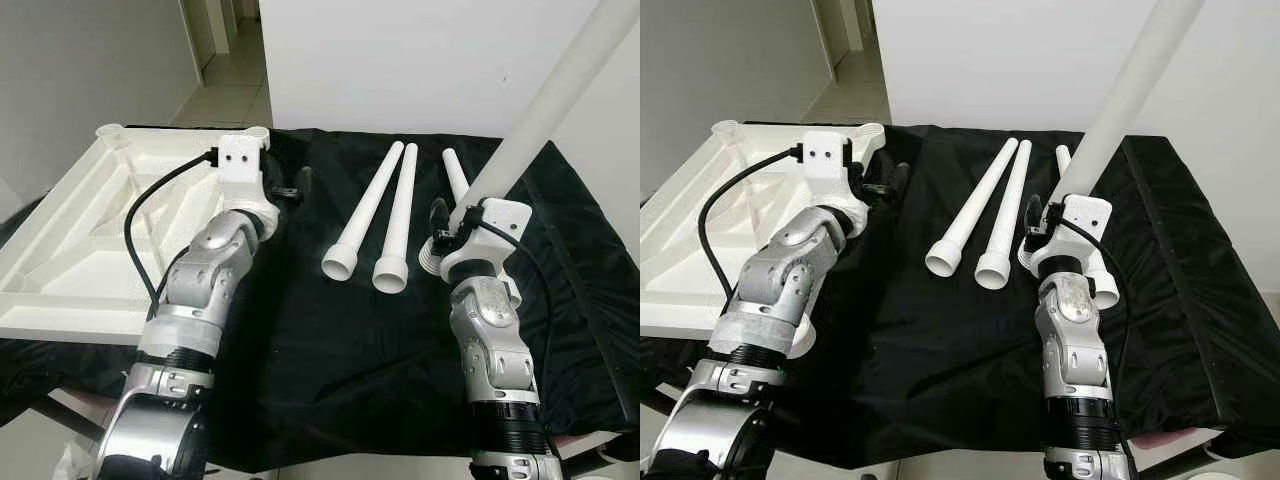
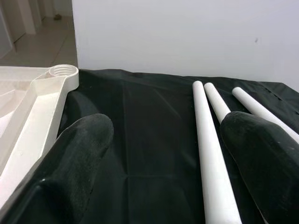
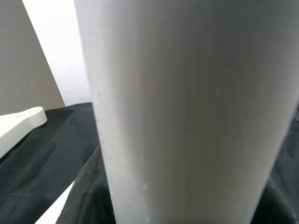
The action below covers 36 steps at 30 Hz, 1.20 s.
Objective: Building children table
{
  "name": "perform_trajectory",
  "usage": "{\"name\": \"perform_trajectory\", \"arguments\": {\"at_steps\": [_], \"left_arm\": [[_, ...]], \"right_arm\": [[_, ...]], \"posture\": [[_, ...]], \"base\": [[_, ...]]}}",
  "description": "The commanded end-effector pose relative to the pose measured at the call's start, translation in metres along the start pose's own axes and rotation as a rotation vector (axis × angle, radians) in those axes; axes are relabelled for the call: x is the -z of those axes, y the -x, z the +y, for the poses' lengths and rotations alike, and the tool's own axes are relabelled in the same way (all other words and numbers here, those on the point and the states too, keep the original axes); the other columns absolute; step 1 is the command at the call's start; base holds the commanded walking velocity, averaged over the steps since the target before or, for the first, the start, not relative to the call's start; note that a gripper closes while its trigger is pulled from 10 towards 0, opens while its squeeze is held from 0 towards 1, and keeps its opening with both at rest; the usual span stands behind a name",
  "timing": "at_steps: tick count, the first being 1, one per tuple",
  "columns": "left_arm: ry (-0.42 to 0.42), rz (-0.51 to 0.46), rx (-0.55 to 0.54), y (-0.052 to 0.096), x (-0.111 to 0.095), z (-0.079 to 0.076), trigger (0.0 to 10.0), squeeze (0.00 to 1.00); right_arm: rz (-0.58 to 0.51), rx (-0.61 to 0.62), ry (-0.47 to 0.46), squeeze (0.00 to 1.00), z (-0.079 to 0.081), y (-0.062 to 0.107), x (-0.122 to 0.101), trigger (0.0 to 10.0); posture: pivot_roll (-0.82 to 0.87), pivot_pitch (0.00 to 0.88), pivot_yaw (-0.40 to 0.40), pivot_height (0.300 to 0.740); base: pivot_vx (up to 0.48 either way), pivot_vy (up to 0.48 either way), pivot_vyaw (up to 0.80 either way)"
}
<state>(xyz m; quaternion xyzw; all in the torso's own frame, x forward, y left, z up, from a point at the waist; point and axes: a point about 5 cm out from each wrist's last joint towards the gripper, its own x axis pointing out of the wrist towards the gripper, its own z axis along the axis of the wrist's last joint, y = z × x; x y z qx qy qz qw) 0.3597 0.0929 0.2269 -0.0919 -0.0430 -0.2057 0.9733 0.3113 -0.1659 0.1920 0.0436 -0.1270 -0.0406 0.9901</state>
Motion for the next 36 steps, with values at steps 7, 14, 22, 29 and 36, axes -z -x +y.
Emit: {"name": "perform_trajectory", "arguments": {"at_steps": [7, 14, 22, 29, 36], "left_arm": [[-0.106, -0.036, 0.024, 0.01, 0.009, 0.004, 10.0, 0.0], [-0.115, -0.051, 0.02, 0.016, 0.014, 0.007, 10.0, 0.0], [-0.108, -0.062, -0.014, 0.018, 0.013, 0.014, 10.0, 0.0], [-0.117, -0.062, -0.028, 0.019, 0.012, 0.018, 10.0, 0.0], [-0.124, -0.062, -0.035, 0.02, 0.012, 0.021, 10.0, 0.0]], "right_arm": [[0.008, -0.033, 0.025, 0.0, 0.003, 0.003, -0.001, 10.0], [0.018, -0.035, 0.037, 0.0, 0.003, 0.006, 0.002, 10.0], [0.033, -0.033, 0.055, 0.0, 0.001, 0.007, 0.005, 10.0], [0.036, -0.027, 0.052, 0.0, 0.002, 0.006, 0.005, 10.0], [0.039, -0.029, 0.051, 0.0, 0.003, 0.006, 0.006, 10.0]], "posture": [[0.0, 0.0, 0.027, 0.74], [0.0, 0.0, 0.021, 0.74], [0.0, 0.0, 0.019, 0.74], [0.01, 0.0, 0.019, 0.74], [0.01, 0.0, 0.019, 0.74]], "base": [[0.0, 0.0, 0.0], [0.0, 0.0, 0.0], [0.0, 0.0, 0.0], [0.0, 0.186, 0.0], [0.0, 0.321, 0.0]]}}
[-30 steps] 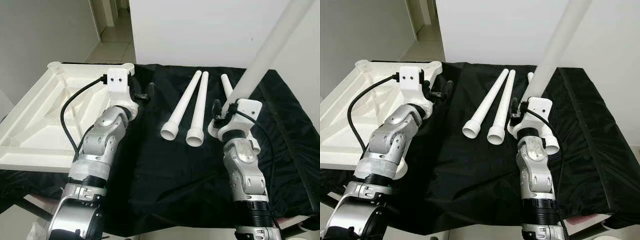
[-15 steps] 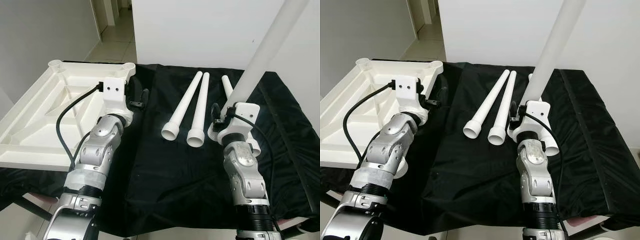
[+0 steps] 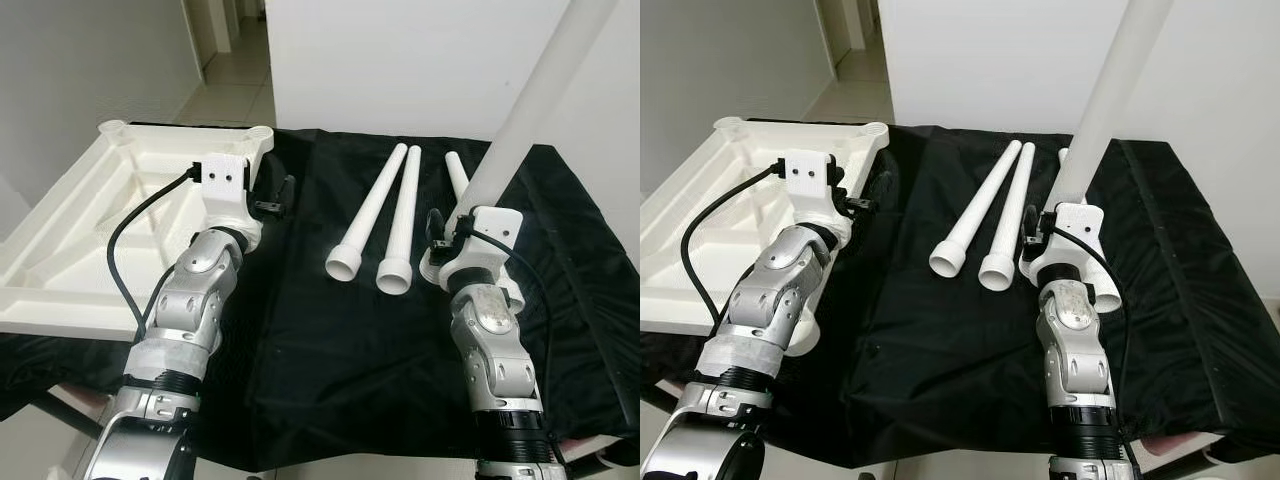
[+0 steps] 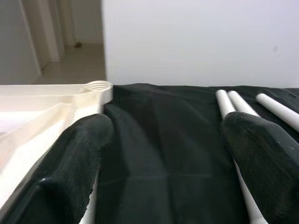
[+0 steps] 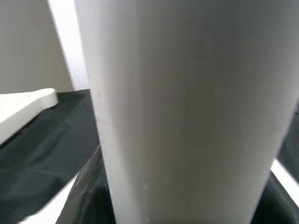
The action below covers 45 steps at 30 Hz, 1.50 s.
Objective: Building children table
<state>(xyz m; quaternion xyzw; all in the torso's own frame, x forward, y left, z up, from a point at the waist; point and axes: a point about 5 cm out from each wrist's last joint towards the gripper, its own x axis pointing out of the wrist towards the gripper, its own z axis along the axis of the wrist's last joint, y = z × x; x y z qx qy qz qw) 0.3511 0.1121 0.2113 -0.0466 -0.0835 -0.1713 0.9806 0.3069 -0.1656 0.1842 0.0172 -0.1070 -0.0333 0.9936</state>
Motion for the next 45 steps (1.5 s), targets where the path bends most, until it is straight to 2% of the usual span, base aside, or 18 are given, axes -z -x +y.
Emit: {"name": "perform_trajectory", "arguments": {"at_steps": [1, 24, 39, 45], "left_arm": [[-0.014, 0.002, 0.023, 0.0024, 0.0008, 0.005, 10.0, 0.0], [-0.02, 0.0, 0.01, 0.0034, -0.0001, 0.0077, 10.0, 0.0], [-0.12, -0.012, 0.088, 0.0059, -0.0011, -0.0009, 10.0, 0.0], [-0.134, -0.013, 0.1, 0.0055, -0.0017, -0.0017, 10.0, 0.0]], "right_arm": [[0.001, -0.01, 0.0, 0.0, 0.0039, -0.0007, -0.0008, 10.0], [0.006, -0.008, 0.001, 0.0, 0.0034, -0.0027, -0.0004, 10.0], [0.01, -0.012, -0.003, 0.0, 0.0051, -0.0041, 0.0009, 10.0], [0.009, -0.01, -0.005, 0.0, 0.0061, -0.0045, 0.001, 10.0]], "posture": [[0.01, 0.0, 0.019, 0.74], [0.02, 0.0, 0.019, 0.74], [0.03, 0.0, 0.021, 0.74], [0.03, 0.0, 0.026, 0.74]], "base": [[0.0, 0.36, 0.0], [0.0, 0.444, 0.0], [0.0, 0.0, 0.0], [0.0, 0.0, 0.0]]}}
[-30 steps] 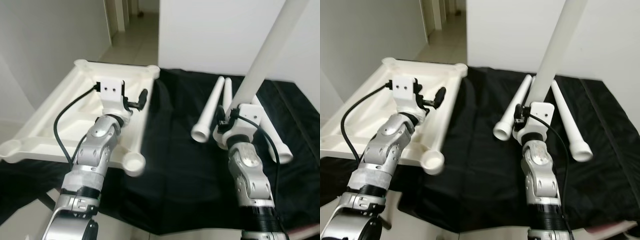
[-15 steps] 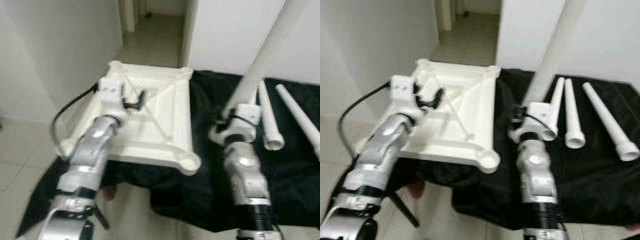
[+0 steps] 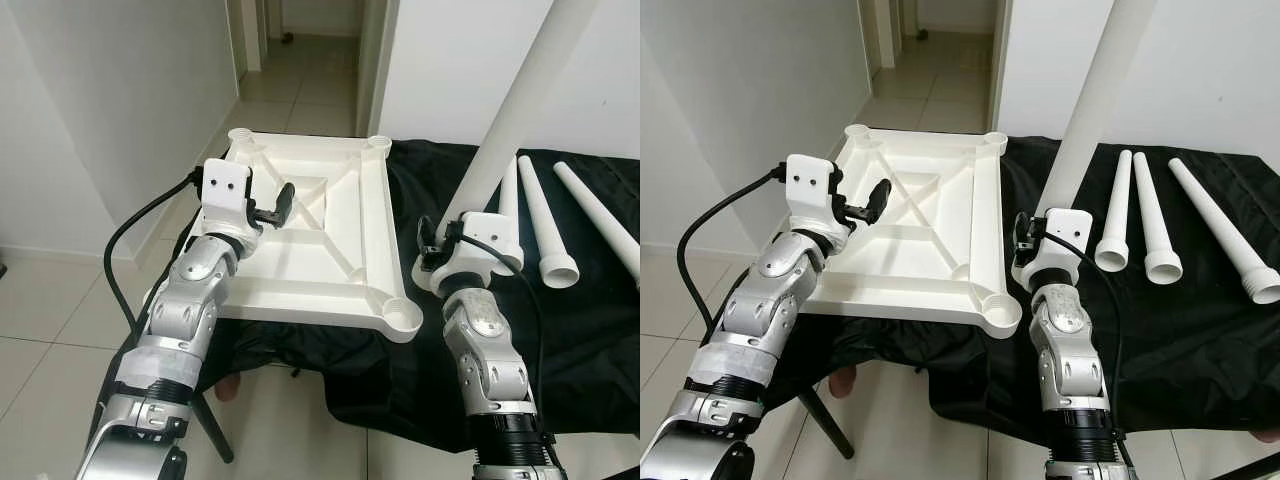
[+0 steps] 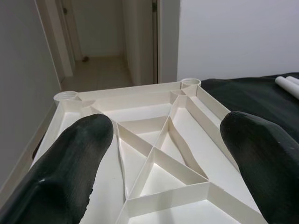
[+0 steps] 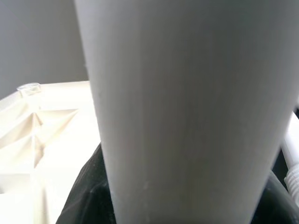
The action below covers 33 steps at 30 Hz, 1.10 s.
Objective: Building children table
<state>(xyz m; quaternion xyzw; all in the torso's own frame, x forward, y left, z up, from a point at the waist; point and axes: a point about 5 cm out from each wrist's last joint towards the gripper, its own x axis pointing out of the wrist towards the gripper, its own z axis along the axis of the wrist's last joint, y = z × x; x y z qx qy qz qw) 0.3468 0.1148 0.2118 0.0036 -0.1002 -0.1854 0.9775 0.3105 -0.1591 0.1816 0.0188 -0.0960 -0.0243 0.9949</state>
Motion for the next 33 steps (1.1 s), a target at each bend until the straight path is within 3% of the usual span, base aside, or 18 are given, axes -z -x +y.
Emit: {"name": "perform_trajectory", "arguments": {"at_steps": [1, 8, 25, 27, 33], "left_arm": [[-0.032, -0.001, 0.061, 0.0005, -0.0005, -0.0027, 10.0, 0.0], [-0.05, 0.004, 0.064, -0.0004, 0.0, -0.003, 10.0, 0.0], [-0.051, 0.002, 0.061, -0.002, 0.0008, -0.0049, 10.0, 0.0], [-0.004, -0.001, 0.036, -0.0026, 0.001, -0.0039, 10.0, 0.0], [-0.002, 0.004, 0.005, -0.0033, 0.0016, -0.0026, 10.0, 0.0]], "right_arm": [[-0.013, 0.007, 0.0, 0.0, -0.0005, -0.002, -0.0026, 10.0], [-0.012, 0.009, 0.0, 0.0, -0.001, -0.002, -0.0019, 10.0], [-0.008, -0.008, 0.008, 0.0, 0.0002, -0.003, -0.0014, 10.0], [-0.008, -0.014, 0.011, 0.0, 0.0011, -0.0032, -0.0016, 10.0], [-0.008, -0.025, 0.016, 0.0, 0.002, -0.0037, -0.0021, 10.0]], "posture": [[0.03, 0.0, 0.026, 0.74], [0.03, 0.0, 0.028, 0.74], [0.03, 0.0, 0.015, 0.74], [0.03, 0.0, 0.012, 0.74], [0.03, 0.0, 0.009, 0.74]], "base": [[0.0, 0.0, 0.0], [0.0, 0.0, 0.0], [0.0, -0.458, 0.0], [0.0, 0.0, 0.0], [0.0, 0.0, 0.0]]}}
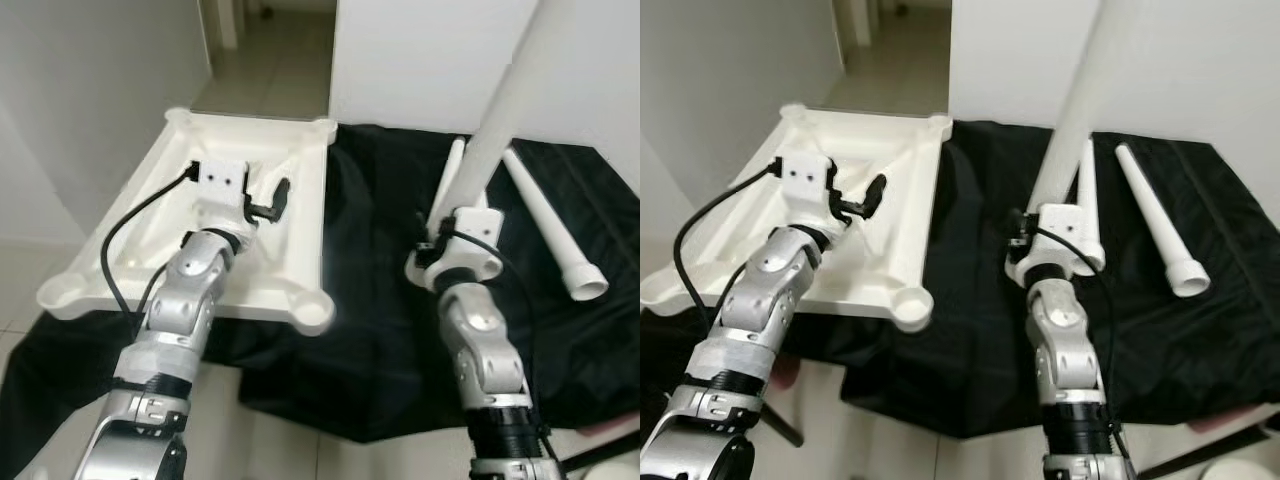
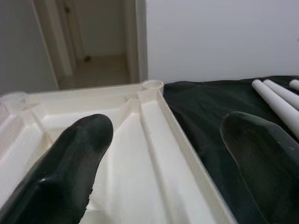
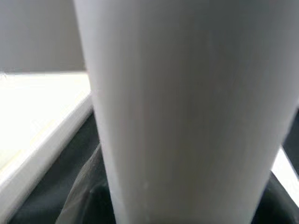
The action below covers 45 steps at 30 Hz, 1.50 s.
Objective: Building children table
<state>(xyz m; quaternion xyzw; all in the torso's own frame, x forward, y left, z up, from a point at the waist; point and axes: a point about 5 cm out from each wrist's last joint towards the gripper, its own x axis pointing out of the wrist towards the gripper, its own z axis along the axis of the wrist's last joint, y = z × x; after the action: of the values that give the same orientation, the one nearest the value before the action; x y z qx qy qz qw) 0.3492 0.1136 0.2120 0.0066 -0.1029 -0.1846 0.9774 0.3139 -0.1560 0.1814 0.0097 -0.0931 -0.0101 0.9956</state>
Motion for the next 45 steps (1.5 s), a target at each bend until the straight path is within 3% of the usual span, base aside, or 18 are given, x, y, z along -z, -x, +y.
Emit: {"name": "perform_trajectory", "arguments": {"at_steps": [1, 5, 8, 10, 15, 17, 19, 21, 25, 27, 31, 37, 39, 45], "left_arm": [[-0.019, 0.005, -0.011, 0.0, 0.002, -0.001, 10.0, 0.0], [-0.023, -0.002, -0.009, 0.001, 0.002, 0.0, 10.0, 0.0], [0.018, 0.001, 0.006, 0.002, 0.002, 0.002, 10.0, 0.0], [0.036, -0.028, 0.126, 0.01, -0.002, 0.002, 10.0, 0.0], [0.014, -0.043, 0.199, 0.017, -0.004, 0.003, 10.0, 0.0], [-0.046, 0.007, 0.393, 0.034, 0.0, 0.006, 10.0, 0.0], [-0.046, 0.007, 0.393, 0.034, 0.0, 0.006, 10.0, 0.0], [-0.088, 0.084, 0.531, 0.049, 0.008, 0.007, 10.0, 0.0], [-0.129, 0.181, 0.615, 0.061, 0.02, 0.01, 10.0, 0.0], [-0.2, 0.311, 0.682, 0.075, 0.037, 0.016, 10.0, 0.0], [-0.25, 0.396, 0.711, 0.085, 0.048, 0.021, 10.0, 0.0], [-0.256, 0.475, 0.741, 0.095, 0.056, 0.028, 10.0, 0.0], [-0.302, 0.535, 0.761, 0.102, 0.063, 0.034, 10.0, 0.0], [-0.364, 0.614, 0.743, 0.107, 0.072, 0.044, 10.0, 0.0]], "right_arm": [[-0.014, -0.002, 0.003, 0.0, 0.0, -0.001, -0.003, 10.0], [-0.014, -0.009, 0.005, 0.0, 0.0, -0.001, -0.003, 10.0], [-0.015, -0.011, 0.006, 0.0, 0.001, -0.001, -0.003, 10.0], [-0.016, -0.015, 0.009, 0.0, 0.001, -0.001, -0.003, 10.0], [-0.015, -0.017, 0.011, 0.0, 0.002, -0.001, -0.003, 10.0], [-0.013, -0.02, 0.013, 0.0, 0.002, 0.0, -0.002, 10.0], [-0.013, -0.02, 0.013, 0.0, 0.002, 0.0, -0.002, 10.0], [-0.01, -0.022, 0.014, 0.0, 0.002, 0.001, -0.001, 10.0], [-0.005, -0.024, 0.017, 0.0, 0.001, 0.001, 0.0, 10.0], [-0.002, -0.024, 0.02, 0.0, 0.001, 0.002, 0.001, 10.0], [0.001, -0.022, 0.023, 0.0, 0.0, 0.002, 0.001, 10.0], [0.003, -0.023, 0.023, 0.0, 0.0, 0.003, 0.001, 10.0], [0.007, -0.024, 0.025, 0.0, 0.0, 0.004, 0.002, 10.0], [0.01, -0.025, 0.027, 0.0, 0.0, 0.004, 0.002, 10.0]], "posture": [[0.02, 0.0, 0.008, 0.74], [0.02, 0.0, 0.008, 0.74], [0.02, 0.0, 0.008, 0.74], [0.02, 0.0, 0.009, 0.74], [0.02, 0.0, 0.011, 0.74], [0.03, 0.0, 0.011, 0.74], [0.03, 0.0, 0.011, 0.74], [0.03, 0.0, 0.011, 0.74], [0.03, 0.0, 0.01, 0.74], [0.03, 0.0, 0.011, 0.74], [0.03, 0.0, 0.011, 0.74], [0.03, 0.0, 0.011, 0.74], [0.03, 0.0, 0.011, 0.74], [0.03, 0.0, 0.011, 0.74]], "base": [[0.0, 0.0, 0.0], [0.0, 0.0, 0.0], [0.0, 0.0, 0.0], [0.0, 0.0, 0.0], [0.0, 0.0, 0.0], [0.0, 0.0, 0.0], [0.0, 0.0, 0.0], [0.0, 0.0, 0.0], [0.0, 0.0, 0.0], [0.0, 0.0, 0.0], [0.0, 0.0, 0.0], [0.0, 0.0, 0.0], [0.0, 0.0, 0.0], [0.0, 0.0, 0.0]]}}
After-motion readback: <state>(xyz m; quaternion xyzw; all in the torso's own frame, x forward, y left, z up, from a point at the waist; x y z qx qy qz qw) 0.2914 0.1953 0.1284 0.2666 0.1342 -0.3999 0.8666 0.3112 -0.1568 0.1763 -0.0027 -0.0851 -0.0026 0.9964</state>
